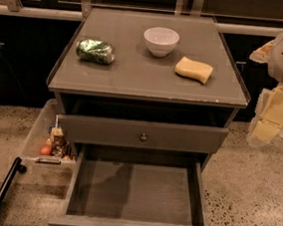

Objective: Place sponge into middle drawer

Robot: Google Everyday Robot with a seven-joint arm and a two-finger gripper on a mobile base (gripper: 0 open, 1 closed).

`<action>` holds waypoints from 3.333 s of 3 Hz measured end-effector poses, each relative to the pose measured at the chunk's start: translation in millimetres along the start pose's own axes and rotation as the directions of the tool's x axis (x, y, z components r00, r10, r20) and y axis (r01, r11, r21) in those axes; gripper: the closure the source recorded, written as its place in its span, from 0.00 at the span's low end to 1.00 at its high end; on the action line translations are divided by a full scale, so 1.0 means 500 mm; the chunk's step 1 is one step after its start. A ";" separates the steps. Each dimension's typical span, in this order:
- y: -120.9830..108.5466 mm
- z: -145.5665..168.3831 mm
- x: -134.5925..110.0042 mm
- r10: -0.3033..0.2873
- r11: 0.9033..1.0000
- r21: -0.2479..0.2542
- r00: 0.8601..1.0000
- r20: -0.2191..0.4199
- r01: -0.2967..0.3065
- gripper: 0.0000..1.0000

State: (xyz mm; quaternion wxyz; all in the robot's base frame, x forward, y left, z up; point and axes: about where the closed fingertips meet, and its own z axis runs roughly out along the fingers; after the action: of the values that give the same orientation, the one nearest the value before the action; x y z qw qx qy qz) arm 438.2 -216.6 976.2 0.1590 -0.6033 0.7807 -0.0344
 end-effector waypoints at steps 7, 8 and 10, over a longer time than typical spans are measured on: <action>-0.232 0.122 -0.031 -0.082 0.992 0.119 0.940 0.331 0.045 0.00; -0.292 0.179 -0.046 -0.064 0.996 0.086 0.909 0.413 0.031 0.00; -0.396 0.295 -0.092 0.045 0.998 -0.063 0.840 0.541 -0.013 0.00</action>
Offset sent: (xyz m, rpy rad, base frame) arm 0.0483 0.0196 -0.0046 0.1047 -0.0603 0.0358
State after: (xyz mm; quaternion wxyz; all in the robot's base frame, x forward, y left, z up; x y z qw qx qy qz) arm 675.2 -206.0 894.6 0.3565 -0.5809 0.7135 0.1623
